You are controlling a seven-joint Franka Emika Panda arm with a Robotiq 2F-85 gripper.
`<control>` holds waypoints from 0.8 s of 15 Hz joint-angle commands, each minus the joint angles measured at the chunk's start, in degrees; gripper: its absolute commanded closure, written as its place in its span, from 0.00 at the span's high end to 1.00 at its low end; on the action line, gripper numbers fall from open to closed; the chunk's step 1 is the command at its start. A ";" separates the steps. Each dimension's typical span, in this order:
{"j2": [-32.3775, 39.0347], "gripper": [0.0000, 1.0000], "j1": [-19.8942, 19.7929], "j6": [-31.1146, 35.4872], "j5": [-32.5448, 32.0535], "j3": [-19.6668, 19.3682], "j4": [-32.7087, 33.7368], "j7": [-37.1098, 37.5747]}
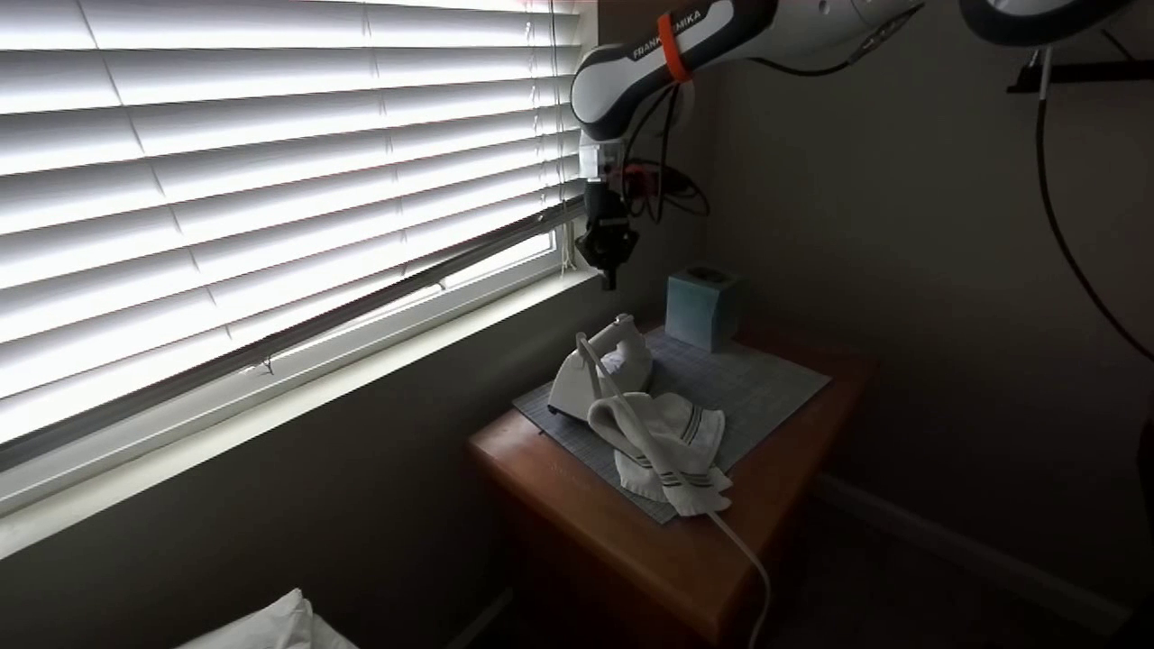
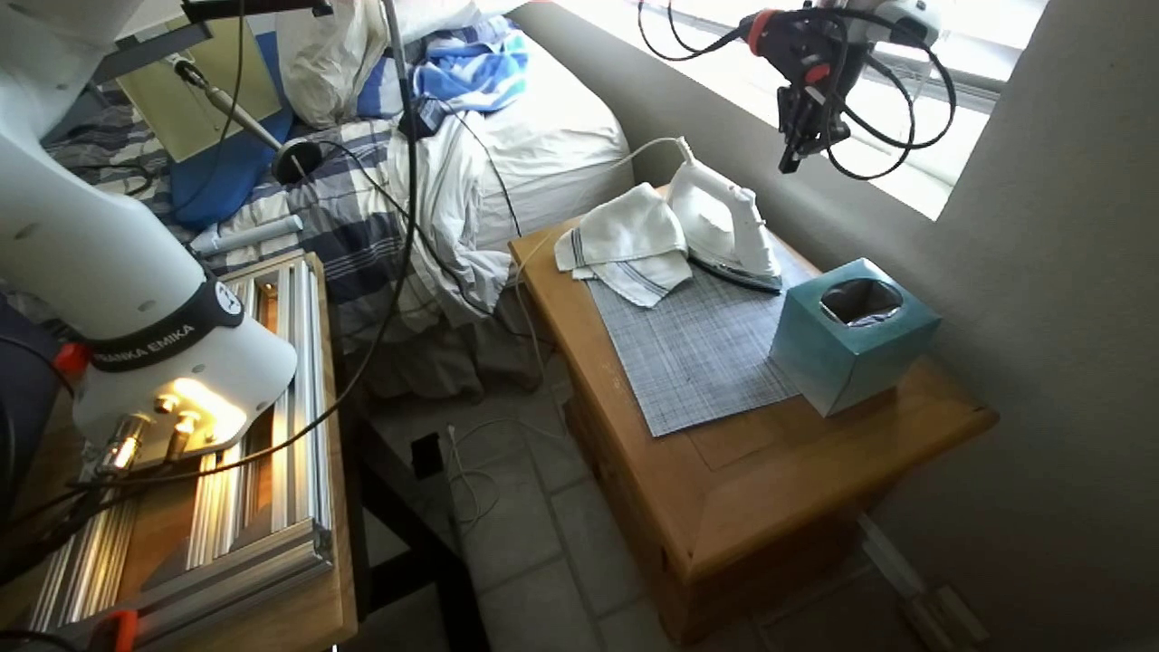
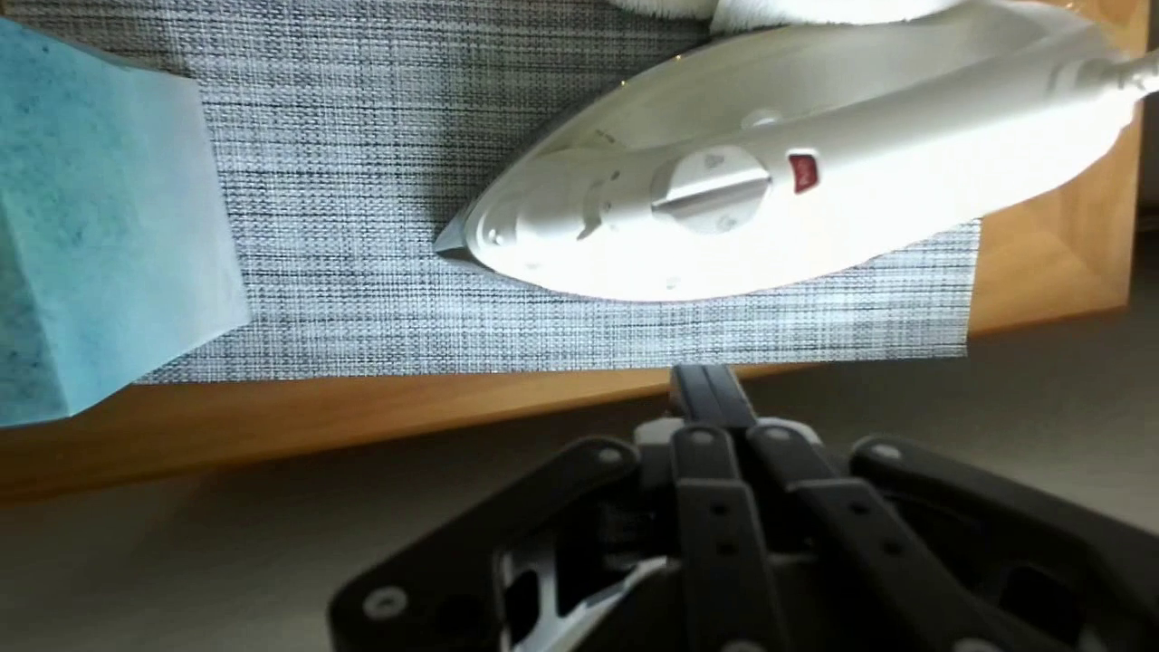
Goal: Press on the pressing iron
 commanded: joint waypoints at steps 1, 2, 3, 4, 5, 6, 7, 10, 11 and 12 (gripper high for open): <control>-10.01 0.00 0.70 1.32 -0.11 -0.26 -12.42 0.88; -12.23 0.26 1.15 1.44 -0.52 -0.49 -14.73 0.92; -14.15 0.27 1.61 1.14 -1.17 -0.82 -16.53 0.52; -15.95 0.32 2.38 1.24 -2.03 -1.48 -18.73 1.25; -17.80 0.39 3.06 1.46 -2.95 -1.81 -20.88 1.12; -19.40 0.45 3.88 2.25 -4.14 -2.24 -23.07 1.11; -21.05 0.53 4.59 3.10 -5.33 -2.51 -25.34 0.96; -25.66 0.73 5.81 7.85 -8.30 -2.67 -32.31 -0.05; -27.16 0.80 6.01 10.32 -8.93 -2.50 -34.79 -0.18; -28.51 0.88 6.13 12.98 -9.27 -2.29 -37.21 -0.24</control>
